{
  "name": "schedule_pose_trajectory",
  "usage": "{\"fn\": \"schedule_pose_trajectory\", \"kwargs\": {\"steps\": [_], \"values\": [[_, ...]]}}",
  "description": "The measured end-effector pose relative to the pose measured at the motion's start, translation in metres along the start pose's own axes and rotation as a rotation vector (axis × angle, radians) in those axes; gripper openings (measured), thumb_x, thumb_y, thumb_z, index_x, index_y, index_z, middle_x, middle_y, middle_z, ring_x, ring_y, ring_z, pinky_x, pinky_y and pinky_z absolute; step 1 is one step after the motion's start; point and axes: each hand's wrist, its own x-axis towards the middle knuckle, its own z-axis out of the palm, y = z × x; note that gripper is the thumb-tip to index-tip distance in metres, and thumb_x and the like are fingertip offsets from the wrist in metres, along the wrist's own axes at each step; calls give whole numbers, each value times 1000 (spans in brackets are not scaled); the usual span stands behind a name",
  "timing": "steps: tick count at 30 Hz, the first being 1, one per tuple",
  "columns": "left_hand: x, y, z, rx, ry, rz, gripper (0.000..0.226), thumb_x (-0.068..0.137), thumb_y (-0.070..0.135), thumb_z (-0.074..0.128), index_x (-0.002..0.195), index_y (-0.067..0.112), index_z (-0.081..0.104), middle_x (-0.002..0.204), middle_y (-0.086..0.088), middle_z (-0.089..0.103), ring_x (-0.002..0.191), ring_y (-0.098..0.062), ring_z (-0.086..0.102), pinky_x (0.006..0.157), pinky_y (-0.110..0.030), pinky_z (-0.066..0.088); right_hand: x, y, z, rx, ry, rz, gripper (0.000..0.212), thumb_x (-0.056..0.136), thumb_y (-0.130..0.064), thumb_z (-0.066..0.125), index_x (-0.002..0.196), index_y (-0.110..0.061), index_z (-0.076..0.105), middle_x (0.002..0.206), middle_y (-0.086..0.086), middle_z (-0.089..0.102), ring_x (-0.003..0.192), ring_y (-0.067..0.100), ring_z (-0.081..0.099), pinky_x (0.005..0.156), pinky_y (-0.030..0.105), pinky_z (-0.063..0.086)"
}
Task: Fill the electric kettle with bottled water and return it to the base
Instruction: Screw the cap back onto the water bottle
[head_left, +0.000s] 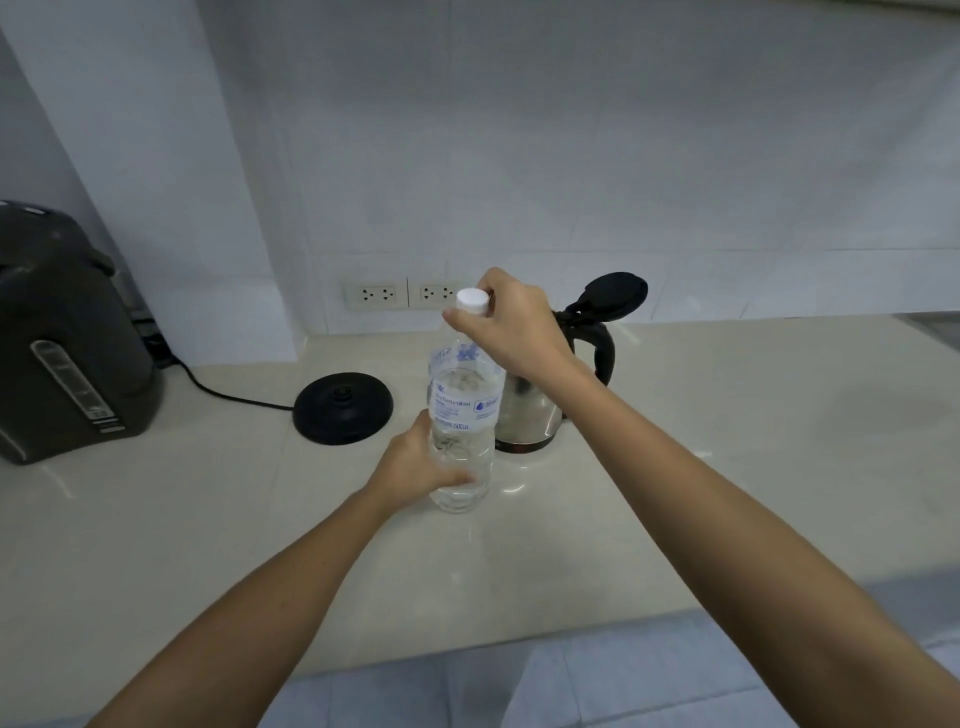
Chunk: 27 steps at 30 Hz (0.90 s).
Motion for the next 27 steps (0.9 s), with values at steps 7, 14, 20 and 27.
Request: {"fn": "schedule_pose_trajectory", "kwargs": {"steps": [7, 14, 20, 27], "values": [[8, 23, 21, 136, 0, 76, 92, 52, 48, 89, 131, 24, 49, 115, 6, 69, 107, -15, 64, 93, -34, 52, 6, 23, -37, 31, 52, 43, 28, 77, -33, 71, 81, -9, 57, 60, -7, 61, 48, -2, 56, 46, 16, 39], [30, 93, 80, -26, -46, 202, 90, 60, 45, 88, 138, 28, 46, 110, -1, 70, 96, -13, 66, 92, -34, 52, 17, 57, -111, 33, 172, 94, 27, 70, -27, 72, 76, -5, 59, 67, 7, 66, 57, 9, 70, 49, 28, 53], [69, 135, 142, 29, -83, 184, 93, 56, 57, 82, 138, 34, 43, 111, 4, 72, 102, -14, 66, 89, -32, 54, 25, 112, -166, -19, 216, 135, 21, 72, -23, 72, 73, -8, 57, 52, -8, 50, 42, 2, 46, 43, 16, 34], [124, 183, 194, 186, -145, 70, 64, 68, 34, 81, 124, 16, 57, 115, -4, 68, 110, -23, 63, 87, -28, 49, 45, 187, -195, -46, 231, 203, 29, 72, -29, 74, 77, -6, 57, 61, -3, 49, 56, 14, 43, 51, 26, 34]]}}
